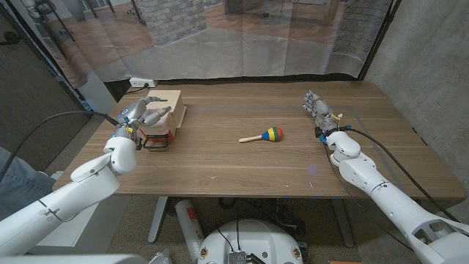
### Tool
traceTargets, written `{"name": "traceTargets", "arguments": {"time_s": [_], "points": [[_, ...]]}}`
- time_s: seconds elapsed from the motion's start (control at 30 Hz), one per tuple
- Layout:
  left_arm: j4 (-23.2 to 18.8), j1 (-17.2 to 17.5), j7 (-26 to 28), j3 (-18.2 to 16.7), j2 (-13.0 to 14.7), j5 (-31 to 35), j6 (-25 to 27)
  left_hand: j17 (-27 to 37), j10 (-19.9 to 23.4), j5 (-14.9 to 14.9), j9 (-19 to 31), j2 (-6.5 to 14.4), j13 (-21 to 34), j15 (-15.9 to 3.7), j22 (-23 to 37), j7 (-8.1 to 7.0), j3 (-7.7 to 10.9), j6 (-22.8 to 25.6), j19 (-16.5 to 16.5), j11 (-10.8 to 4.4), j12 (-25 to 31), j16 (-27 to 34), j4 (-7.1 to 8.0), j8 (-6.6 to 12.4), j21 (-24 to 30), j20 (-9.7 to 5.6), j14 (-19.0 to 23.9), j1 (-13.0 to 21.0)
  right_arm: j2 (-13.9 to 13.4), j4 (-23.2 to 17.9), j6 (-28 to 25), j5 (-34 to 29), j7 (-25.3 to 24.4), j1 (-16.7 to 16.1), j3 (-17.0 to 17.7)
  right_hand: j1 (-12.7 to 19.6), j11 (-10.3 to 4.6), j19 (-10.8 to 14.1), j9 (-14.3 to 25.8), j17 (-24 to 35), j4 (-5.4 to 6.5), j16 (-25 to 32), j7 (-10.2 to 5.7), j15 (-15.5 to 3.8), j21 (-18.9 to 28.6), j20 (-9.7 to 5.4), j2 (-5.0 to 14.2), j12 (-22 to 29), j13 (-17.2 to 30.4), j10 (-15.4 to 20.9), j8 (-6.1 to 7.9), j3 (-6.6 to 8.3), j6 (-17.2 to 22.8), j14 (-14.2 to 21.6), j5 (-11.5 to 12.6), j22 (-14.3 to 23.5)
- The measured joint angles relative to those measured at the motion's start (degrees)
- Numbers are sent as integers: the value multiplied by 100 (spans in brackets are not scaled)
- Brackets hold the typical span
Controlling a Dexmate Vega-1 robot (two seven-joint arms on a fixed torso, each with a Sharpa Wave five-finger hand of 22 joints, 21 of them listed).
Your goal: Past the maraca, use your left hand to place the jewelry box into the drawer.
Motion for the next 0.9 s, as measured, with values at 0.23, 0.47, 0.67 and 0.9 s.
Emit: {"name": "traceTargets", "arguments": {"time_s": [0.23, 0.47, 0.67, 0.9], "points": [[-83, 208, 76, -222, -54, -79, -48, -93, -301, 83, 0, -40, -73, 51, -19, 57, -118, -307, -195, 52, 0, 0, 38, -166, -168, -8, -281, -190, -43, -74, -97, -23, -12, -10, -6, 38, 0, 0, 0, 0, 0, 0, 0, 0, -21, 0, 38, 0, 0, 0, 0, 0, 0, 0, 0, 0], [-111, 285, 130, -307, -79, -149, -158, -133, -367, 127, -1, -23, -103, 44, -19, 98, -149, -408, -268, 42, 0, 0, 55, -210, -217, 1, -339, -262, -56, -111, -123, -29, -12, -11, -27, 38, 0, -1, 0, 0, 0, 0, 0, 0, -20, 0, 38, 0, 0, 0, 0, 0, 0, 0, 0, -1], [-151, 434, 139, -523, -181, -270, -341, -177, -428, 167, -1, -27, -132, -1, -3, 241, -189, -612, -361, 40, 0, 0, 60, -323, -300, -12, -442, -363, -54, -121, -133, -53, 3, 5, -37, 38, -20, -1, 0, 0, 0, 0, 1, 0, -19, 0, 38, 0, 0, 20, 0, 0, 0, -1, 0, -1], [-169, 599, 37, -807, -319, -566, -724, -254, -549, 216, -17, 30, -210, -3, -3, 394, -237, -1056, -504, 72, 0, 1, 63, -526, -428, -11, -531, -466, -35, -125, -107, -63, 8, 21, -42, 38, -20, -1, 0, 0, 0, 0, 1, 0, -41, 0, 38, 0, 0, 20, 0, -1, 0, -1, 0, -1]]}}
